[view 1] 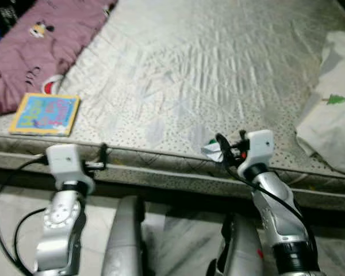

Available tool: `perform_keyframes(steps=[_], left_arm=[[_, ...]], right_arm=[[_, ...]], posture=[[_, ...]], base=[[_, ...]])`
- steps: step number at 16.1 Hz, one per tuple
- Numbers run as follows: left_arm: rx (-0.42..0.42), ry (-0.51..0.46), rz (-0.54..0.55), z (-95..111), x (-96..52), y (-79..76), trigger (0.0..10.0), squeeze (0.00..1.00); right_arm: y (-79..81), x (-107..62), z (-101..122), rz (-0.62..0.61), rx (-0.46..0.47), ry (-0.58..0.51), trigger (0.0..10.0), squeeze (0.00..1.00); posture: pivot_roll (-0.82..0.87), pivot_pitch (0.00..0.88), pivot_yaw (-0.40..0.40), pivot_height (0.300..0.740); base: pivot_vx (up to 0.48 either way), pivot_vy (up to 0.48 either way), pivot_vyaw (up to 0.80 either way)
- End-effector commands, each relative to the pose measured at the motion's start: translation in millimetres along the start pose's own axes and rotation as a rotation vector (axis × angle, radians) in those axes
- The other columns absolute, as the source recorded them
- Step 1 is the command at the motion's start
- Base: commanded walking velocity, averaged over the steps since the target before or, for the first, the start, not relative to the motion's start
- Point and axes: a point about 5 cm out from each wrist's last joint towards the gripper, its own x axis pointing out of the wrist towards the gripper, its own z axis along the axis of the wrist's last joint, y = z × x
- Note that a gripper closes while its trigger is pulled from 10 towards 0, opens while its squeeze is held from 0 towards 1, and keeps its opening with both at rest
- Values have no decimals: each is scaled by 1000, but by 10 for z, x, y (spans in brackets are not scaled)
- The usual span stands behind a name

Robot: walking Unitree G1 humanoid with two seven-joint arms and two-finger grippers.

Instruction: Clean up the room

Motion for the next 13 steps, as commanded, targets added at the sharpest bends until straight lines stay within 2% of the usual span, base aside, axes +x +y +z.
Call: perform_keyframes(steps=[1, 4, 6, 10, 11, 13], left_arm=[[11, 8, 15, -1, -28, 28, 10000, 0], [19, 12, 22, -7, -44, 61, 10000, 0], [26, 10, 19, 10, -28, 60, 10000, 0], [37, 9, 26, 20, -36, 71, 10000, 0], [39, 9, 27, 22, -36, 69, 10000, 0], [42, 5, 33, 38, -38, 84, 10000, 0]], right_arm=[[-10, -26, -36, -6, 7, 10, 10000, 0], [16, -26, -52, 2, 18, 13, 10000, 0], [38, -26, -58, 10, 21, 13, 10000, 0], [29, -1, -71, 21, 20, 22, 10000, 0], [37, 20, -68, 36, -24, 26, 10000, 0], [67, 91, -41, 45, -20, 11, 10000, 0]], posture=[[62, 149, -15, 531], [66, 150, -11, 516], [70, 154, -6, 486], [77, 149, 0, 486], [81, 148, 0, 486], [102, 147, -5, 486]], base=[[0, 0, 0], [0, 0, 0], [0, 0, 0], [0, 0, 0], [0, 0, 0], [0, 0, 800]])
